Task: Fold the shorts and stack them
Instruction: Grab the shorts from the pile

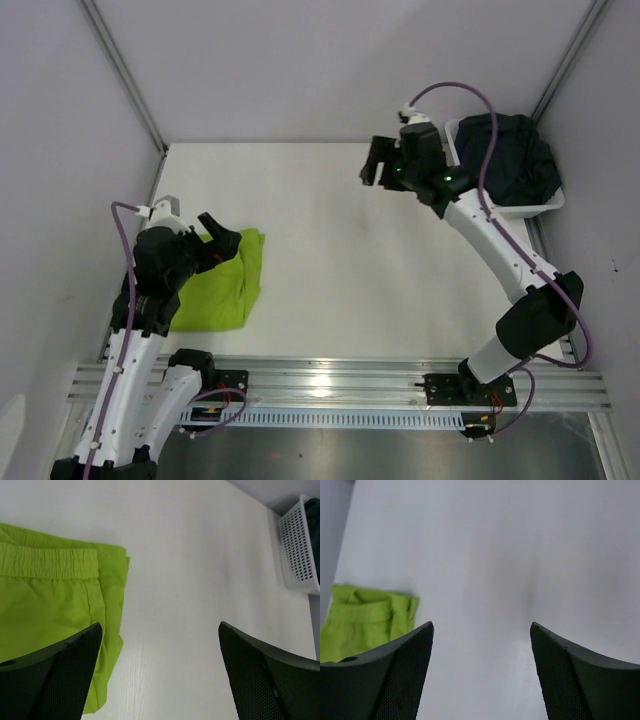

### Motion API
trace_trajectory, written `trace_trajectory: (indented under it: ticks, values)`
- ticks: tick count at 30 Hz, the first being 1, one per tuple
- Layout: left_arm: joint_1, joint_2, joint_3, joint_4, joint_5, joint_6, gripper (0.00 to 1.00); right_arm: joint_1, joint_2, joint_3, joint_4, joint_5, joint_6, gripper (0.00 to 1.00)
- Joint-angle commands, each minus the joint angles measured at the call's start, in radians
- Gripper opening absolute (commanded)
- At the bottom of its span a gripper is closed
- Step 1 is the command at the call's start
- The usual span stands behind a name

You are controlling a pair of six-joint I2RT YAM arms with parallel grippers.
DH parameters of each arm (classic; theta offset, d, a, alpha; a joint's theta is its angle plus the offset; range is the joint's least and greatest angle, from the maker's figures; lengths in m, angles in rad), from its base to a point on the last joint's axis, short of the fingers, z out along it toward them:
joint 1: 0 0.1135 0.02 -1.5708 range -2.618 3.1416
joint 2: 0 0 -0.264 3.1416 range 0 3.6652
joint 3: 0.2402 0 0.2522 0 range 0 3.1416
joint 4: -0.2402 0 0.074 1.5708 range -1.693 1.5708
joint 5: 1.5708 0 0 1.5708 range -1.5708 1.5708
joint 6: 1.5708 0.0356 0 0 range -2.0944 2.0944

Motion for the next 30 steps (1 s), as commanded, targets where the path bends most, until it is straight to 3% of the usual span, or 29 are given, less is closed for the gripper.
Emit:
trace_trajectory:
  ticks: [1, 7, 11, 13, 21, 30]
  values:
    - [-0.005, 0.031, -0.049, 0.121, 0.049, -0.035, 0.99, -0.163, -0.037, -0.001, -0.114, 0.063, -0.022, 0.8]
    - [-0.085, 0.08, -0.112, 0.243, 0.009, -0.069, 0.99, -0.493, -0.005, -0.015, -0.032, -0.005, 0.174, 0.79]
    - [-0.194, 0.152, -0.117, 0.293, -0.072, -0.063, 0.99, -0.565, 0.085, 0.058, -0.01, 0.159, 0.231, 0.79]
    - [-0.243, 0.186, -0.123, 0.325, -0.131, -0.054, 0.99, -0.587, 0.135, 0.095, 0.008, 0.201, 0.242, 0.79]
    - [-0.257, 0.269, -0.132, 0.388, -0.141, -0.029, 0.99, -0.618, 0.452, 0.296, 0.162, 0.342, 0.17, 0.79]
    - [-0.28, 0.259, -0.228, 0.477, -0.045, -0.038, 0.99, -0.647, 0.777, 0.558, 0.337, 0.382, 0.136, 0.81]
